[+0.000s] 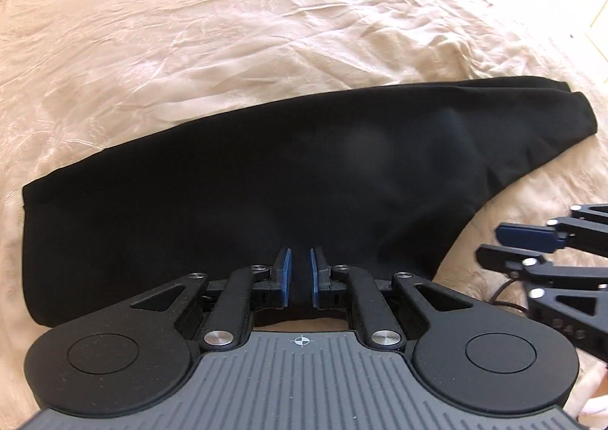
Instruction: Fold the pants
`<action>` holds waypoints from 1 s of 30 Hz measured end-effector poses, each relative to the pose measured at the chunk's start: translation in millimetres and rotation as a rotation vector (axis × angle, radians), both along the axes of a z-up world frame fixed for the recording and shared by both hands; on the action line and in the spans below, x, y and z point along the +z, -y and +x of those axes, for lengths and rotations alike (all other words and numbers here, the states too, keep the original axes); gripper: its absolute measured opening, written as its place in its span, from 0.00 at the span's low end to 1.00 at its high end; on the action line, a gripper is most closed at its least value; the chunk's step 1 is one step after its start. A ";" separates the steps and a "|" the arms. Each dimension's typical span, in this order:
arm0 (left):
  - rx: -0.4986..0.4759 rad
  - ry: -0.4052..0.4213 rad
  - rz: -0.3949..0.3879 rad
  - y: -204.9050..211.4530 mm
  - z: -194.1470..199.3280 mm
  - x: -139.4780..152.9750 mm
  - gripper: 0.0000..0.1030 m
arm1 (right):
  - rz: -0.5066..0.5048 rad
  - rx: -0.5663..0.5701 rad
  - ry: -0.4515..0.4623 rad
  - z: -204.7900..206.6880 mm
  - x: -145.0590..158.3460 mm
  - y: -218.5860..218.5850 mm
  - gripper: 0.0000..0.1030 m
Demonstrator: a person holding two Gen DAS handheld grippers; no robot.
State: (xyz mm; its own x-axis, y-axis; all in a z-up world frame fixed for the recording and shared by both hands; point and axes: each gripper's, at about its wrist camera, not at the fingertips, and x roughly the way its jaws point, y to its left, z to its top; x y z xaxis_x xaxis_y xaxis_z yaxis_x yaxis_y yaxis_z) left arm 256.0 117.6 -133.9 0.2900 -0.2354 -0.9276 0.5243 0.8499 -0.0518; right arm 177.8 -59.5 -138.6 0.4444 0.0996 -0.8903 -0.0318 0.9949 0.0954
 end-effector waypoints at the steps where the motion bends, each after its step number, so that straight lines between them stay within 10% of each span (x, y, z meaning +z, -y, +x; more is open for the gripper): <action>1: 0.001 -0.008 0.014 6.4 0.6 -7.1 0.10 | -0.002 -0.044 -0.006 -6.4 3.1 15.5 0.25; 7: 0.060 -0.046 0.141 22.3 8.8 -47.1 0.11 | -0.037 -0.249 0.001 -32.4 16.2 114.5 0.27; 19: 0.332 0.060 0.185 57.9 -13.1 7.8 0.11 | -0.157 -0.416 0.069 -27.2 28.8 346.0 0.34; 30: 0.251 0.055 0.159 164.8 -30.7 12.2 0.11 | -0.159 -0.364 0.017 17.5 -2.1 453.9 0.38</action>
